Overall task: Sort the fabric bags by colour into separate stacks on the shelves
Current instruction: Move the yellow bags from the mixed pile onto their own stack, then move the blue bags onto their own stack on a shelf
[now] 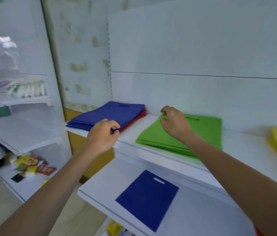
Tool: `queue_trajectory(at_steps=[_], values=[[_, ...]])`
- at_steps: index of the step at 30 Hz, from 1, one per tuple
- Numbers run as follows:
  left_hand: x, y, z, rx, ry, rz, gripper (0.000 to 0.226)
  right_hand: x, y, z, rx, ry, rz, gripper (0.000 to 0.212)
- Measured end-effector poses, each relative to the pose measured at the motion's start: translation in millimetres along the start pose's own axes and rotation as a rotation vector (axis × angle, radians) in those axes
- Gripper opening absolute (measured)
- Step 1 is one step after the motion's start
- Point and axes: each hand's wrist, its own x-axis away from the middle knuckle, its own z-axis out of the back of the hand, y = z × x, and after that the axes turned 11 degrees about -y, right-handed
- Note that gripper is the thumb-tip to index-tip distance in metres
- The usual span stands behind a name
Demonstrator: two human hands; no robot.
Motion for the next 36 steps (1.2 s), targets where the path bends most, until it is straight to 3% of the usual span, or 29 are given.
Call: queue_trajectory(at_steps=[6,11,21,29,32,36], values=[[8.3,-104.3,41.9,0.013,0.014,0.070,0.023,-32.6,-96.7,-75.7,-0.111,-0.010,0.029,0.035],[-12.8,-146.2,54.2,0.047,0.000,0.054,0.024,-62.5,-130.3,-100.8,-0.099,-0.063,0.031,0.035],[-88.9,-194.0,33.4,0.055,-0.032,-0.004,0.024,-154.6,-115.8,-131.1,-0.159,-0.009,-0.034,0.033],[-158.8,-227.3,23.1,0.174,0.149,-0.059,0.015,-199.1,-93.3,-168.9,-0.234,0.146,-0.077,0.034],[-195.2,-240.1,21.6,0.176,0.079,-0.043,0.018,-209.0,-86.1,-177.8,-0.209,0.221,-0.144,0.033],[-236.4,-272.5,7.8,0.122,-0.108,0.078,0.027,-208.3,-78.9,-197.1,-0.071,0.144,-0.295,0.031]])
